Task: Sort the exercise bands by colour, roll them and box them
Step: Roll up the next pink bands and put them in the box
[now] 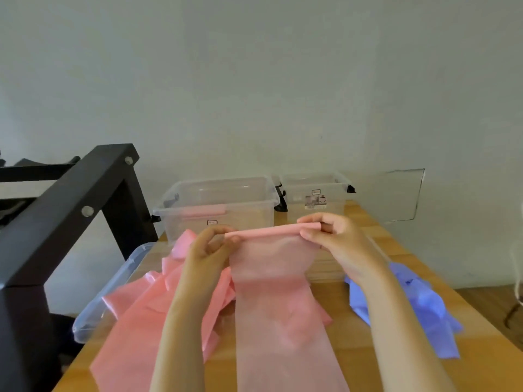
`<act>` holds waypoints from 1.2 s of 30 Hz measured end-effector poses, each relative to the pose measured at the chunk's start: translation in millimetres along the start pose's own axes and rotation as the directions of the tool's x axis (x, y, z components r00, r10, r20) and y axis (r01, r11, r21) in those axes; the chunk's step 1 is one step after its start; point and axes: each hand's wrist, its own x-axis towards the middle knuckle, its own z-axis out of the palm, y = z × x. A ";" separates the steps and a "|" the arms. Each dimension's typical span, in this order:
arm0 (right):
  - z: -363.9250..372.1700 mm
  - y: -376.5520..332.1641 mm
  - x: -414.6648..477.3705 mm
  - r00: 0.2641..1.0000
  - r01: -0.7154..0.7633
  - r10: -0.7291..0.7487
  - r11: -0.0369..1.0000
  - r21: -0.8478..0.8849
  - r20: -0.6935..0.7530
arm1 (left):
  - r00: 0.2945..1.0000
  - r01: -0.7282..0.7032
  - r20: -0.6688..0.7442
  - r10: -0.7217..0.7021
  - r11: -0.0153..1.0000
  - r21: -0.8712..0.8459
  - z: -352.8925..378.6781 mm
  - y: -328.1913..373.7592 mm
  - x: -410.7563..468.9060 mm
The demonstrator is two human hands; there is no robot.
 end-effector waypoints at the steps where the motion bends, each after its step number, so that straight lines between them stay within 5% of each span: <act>1: 1.5 5.9 -7.6 1.000 0.013 -0.013 1.000 0.002 -0.012 | 1.000 0.007 0.004 -0.007 1.000 -0.018 1.7 -5.3 -8.1; 7: 12.5 39.6 -40.5 0.998 -0.023 0.026 0.998 0.061 -0.051 | 0.992 0.122 -0.031 -0.126 0.986 -0.114 1.5 -46.9 -32.9; 14: 16.1 46.6 -49.1 0.994 -0.089 0.096 0.990 0.109 -0.059 | 0.998 -0.015 -0.061 0.014 1.000 -0.009 1.5 -61.3 -37.6; 22: 17.1 47.0 -61.5 0.999 -0.021 0.024 0.993 0.116 -0.022 | 1.000 -0.008 0.002 0.008 0.999 -0.043 -2.8 -62.3 -43.2; 31: 22.3 46.3 -64.0 0.999 -0.041 0.042 0.999 0.021 -0.025 | 0.999 -0.047 -0.007 0.048 0.988 0.145 6.8 -67.6 -45.7; 36: 27.5 49.7 -61.6 0.982 -0.105 0.117 0.991 0.088 -0.148 | 0.997 -0.019 -0.068 0.025 0.996 0.089 6.4 -65.4 -46.5</act>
